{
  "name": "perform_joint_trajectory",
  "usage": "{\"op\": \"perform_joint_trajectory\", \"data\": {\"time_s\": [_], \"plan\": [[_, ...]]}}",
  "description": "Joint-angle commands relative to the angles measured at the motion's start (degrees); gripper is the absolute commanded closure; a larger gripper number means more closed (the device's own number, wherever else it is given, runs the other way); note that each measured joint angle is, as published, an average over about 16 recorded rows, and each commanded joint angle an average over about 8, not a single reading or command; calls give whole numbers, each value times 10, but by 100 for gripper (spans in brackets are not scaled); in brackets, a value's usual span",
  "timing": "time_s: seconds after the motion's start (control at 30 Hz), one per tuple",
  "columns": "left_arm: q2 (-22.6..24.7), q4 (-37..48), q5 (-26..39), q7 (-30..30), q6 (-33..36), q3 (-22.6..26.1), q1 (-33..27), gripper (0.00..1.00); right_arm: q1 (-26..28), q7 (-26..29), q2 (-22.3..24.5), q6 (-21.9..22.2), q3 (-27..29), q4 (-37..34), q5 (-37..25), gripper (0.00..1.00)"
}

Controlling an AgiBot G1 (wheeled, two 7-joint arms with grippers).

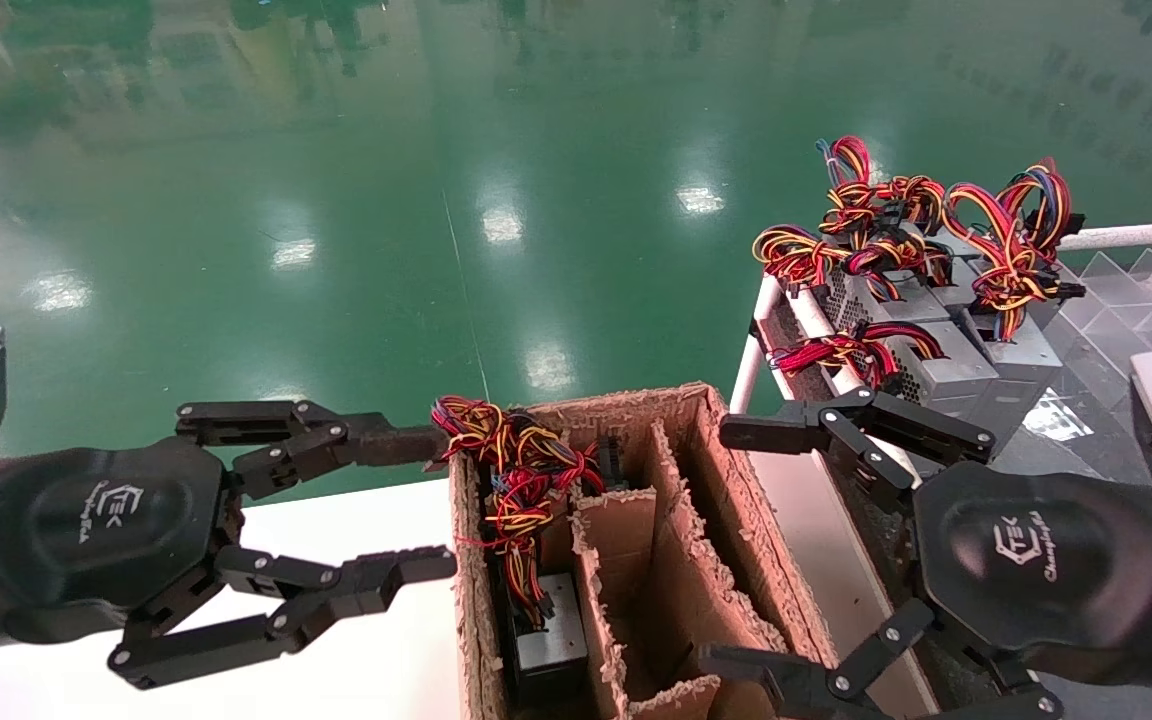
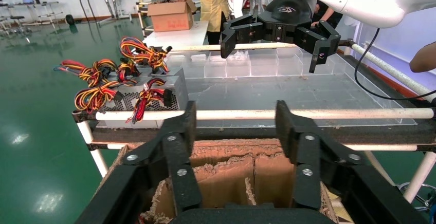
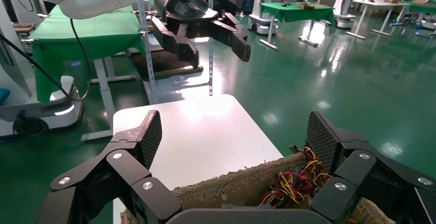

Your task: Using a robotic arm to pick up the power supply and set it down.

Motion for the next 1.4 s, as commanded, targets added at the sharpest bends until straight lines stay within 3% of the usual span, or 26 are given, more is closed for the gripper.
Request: {"op": "perform_joint_trajectory", "data": {"time_s": [0.03,0.7,0.97,1.4], "plan": [[0,0,0,0,0,0,0,100,0,0,0,0,0,0,0,0],[0,0,0,0,0,0,0,98,0,0,0,0,0,0,0,0],[0,0,0,0,0,0,0,2,0,0,0,0,0,0,0,0],[0,0,0,0,0,0,0,0,1,4,-2,9,-3,-2,-7,0]]}}
